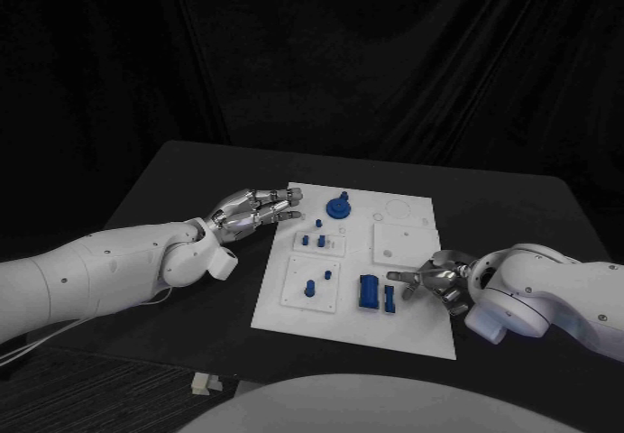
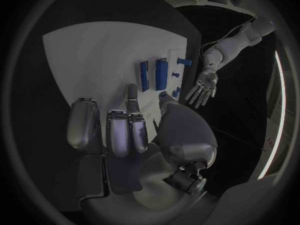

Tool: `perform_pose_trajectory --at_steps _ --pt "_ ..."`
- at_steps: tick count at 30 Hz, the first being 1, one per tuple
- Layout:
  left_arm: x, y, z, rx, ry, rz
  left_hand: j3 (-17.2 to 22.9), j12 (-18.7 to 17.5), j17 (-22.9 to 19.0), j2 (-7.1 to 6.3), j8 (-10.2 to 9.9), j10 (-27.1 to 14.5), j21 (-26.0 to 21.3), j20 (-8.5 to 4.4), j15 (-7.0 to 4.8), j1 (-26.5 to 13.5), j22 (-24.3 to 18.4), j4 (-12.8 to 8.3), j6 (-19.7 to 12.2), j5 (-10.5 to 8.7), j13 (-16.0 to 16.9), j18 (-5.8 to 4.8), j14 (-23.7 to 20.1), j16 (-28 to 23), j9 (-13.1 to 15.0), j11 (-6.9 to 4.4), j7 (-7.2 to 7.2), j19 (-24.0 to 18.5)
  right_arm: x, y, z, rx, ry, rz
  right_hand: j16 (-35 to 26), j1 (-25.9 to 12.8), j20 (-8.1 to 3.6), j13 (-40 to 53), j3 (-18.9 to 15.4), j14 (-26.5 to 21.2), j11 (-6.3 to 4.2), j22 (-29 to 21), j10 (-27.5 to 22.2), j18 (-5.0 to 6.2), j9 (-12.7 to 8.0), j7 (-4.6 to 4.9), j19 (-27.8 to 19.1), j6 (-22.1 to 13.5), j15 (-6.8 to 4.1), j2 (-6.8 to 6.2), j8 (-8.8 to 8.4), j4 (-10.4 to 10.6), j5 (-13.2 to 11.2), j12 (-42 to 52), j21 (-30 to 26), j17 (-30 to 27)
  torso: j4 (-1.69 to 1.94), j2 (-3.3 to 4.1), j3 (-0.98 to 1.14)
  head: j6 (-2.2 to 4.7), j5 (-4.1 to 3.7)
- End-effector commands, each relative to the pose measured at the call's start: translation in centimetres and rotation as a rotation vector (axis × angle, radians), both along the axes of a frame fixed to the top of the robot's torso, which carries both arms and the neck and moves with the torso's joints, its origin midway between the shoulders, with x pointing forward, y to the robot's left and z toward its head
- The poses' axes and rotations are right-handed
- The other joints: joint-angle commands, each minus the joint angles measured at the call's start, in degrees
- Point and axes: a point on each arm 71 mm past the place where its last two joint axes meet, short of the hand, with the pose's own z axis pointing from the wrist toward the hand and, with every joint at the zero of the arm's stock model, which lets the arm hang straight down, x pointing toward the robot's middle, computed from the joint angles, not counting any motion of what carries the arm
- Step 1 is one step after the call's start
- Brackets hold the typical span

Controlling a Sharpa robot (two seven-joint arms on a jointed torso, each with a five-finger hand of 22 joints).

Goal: Assemble the parts on the task board

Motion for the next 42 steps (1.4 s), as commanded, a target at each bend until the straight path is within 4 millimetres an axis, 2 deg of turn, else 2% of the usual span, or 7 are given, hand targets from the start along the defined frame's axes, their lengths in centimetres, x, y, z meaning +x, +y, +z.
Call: perform_pose_trajectory --at_steps 1,10,17,21,27,35,42 --pt "-0.1 0.1 0.2 -0.023 -0.015 0.009 0.36 0.25 0.1 -0.48 0.23 0.01 0.29 -0.03 0.28 0.07 0.1 0.0 -0.05 0.32 0.09 -0.74 0.12 0.23 0.04 0.47 0.1 0.39 0.6 -0.6 1.7 0.042 -0.1 -0.047 -0.12 -2.83 0.14 15.05 -3.21 4.44 0.04 9.96 6.18 0.27 0.24 -0.07 0.17 0.33 -0.11 0.54 0.62 4.36 1.74 0.08 -0.1 6.46 -0.01 0.01 0.01 -0.01 -0.14" --pt "-0.3 0.4 1.0 -0.061 -0.105 0.07 -2.56 1.58 0.03 -0.15 0.6 1.82 0.19 -0.12 -2.12 -7.24 -0.8 4.29 0.72 -4.11 0.26 -0.61 -0.25 0.28 0.05 0.93 0.02 0.47 2.8 -1.5 7.2 0.346 -0.496 -0.139 -27.72 -8.22 1.03 -4.2 -13.85 -7.88 1.04 -2.92 -7.86 6.17 -0.15 0.25 -15.61 0.51 0.75 7.01 0.44 5.19 -2.89 -15.39 -36.28 -31.61 0.01 -0.06 0.0 -0.01 -0.87" --pt "-0.6 0.1 2.0 -0.101 -0.22 0.137 -7.91 2.13 -0.55 0.71 0.09 3.05 -1.73 -4.15 -6.77 -11.12 -7.78 4.14 -0.68 -9.11 0.32 3.32 -3.66 -2.11 -0.13 0.07 -2.62 -5.66 3.7 -1.4 8.8 0.625 -0.686 -0.118 -68.31 -1.33 10.27 -44.75 -17.59 -32.26 11.59 -25.28 -41.69 3.98 -4.72 8.79 -35.66 -9.07 12.7 7.74 -4.78 5.23 -3.45 -63.01 -66.33 -58.34 -0.04 -0.14 -0.01 -0.01 -1.27" --pt "-0.7 -0.2 2.3 -0.1 -0.275 0.155 -9.65 0.29 -1.13 0.35 -0.64 0.88 -1.77 -8.14 -10.06 -10.92 -8.89 4.13 -3.4 -10.43 0.04 2.76 -5.47 -4.19 -0.48 -3.19 -3.94 -6.56 3.4 -1.5 8.0 0.723 -0.712 -0.079 -77.0 0.56 12.97 -52.25 -16.9 -43.55 14.98 -32.23 -49.53 2.4 -8.07 5.77 -44.11 -16.61 16.49 6.43 -8.4 5.05 -2.91 -71.07 -68.52 -63.93 -0.21 -0.38 -0.05 -0.01 -1.21" --pt "-0.9 -0.3 2.6 -0.076 -0.336 0.174 -11.63 -4.45 -1.55 0.14 -2.07 -3.43 -2.61 -10.73 -13.66 -12.0 -13.18 4.13 -12.3 -11.83 -0.65 3.59 -6.06 -5.54 -1.24 -8.06 -9.0 -8.15 3.2 -1.8 6.7 0.79 -0.713 -0.051 -86.29 0.99 10.01 -68.67 -12.06 -83.88 0.09 -73.81 -79.97 0.71 -19.28 -7.67 -83.38 -41.52 9.13 3.34 -12.5 5.13 -2.89 -86.21 -72.2 -74.89 -0.24 -0.57 -0.02 -0.01 -1.07" --pt "-0.8 -0.5 2.6 -0.068 -0.349 0.176 -12.26 -5.8 -1.55 0.05 -2.04 -4.24 -2.71 -9.94 -13.66 -12.61 -13.7 4.1 -12.51 -12.5 -0.84 4.15 -6.06 -5.54 -1.22 -9.95 -9.46 -8.26 3.1 -1.9 6.0 0.819 -0.682 -0.034 -86.31 1.14 8.76 -70.46 -10.31 -83.93 -0.1 -74.56 -81.28 4.01 -21.24 -7.79 -83.49 -41.57 9.13 2.82 -11.67 5.1 -3.01 -85.39 -72.28 -74.91 -0.11 -0.5 -0.03 -0.01 -1.26" --pt "-0.4 -1.0 0.9 0.096 -0.107 0.168 -5.3 -11.29 -1.55 -4.73 -4.09 -7.36 -2.84 -16.89 -14.44 -46.14 -14.29 -2.93 -21.25 -20.36 -2.04 0.73 -6.06 -5.54 -3.34 -8.8 -9.43 -8.35 3.9 -1.7 5.9 0.756 -0.707 -0.119 -86.31 -40.17 -1.54 -74.95 -0.2 -83.93 1.16 -74.93 -83.82 -3.61 -28.03 -3.11 -83.51 -59.16 4.59 0.83 -15.17 -11.72 -5.91 -89.92 -72.33 -74.91 -0.5 -0.76 0.16 1.22 -1.46"
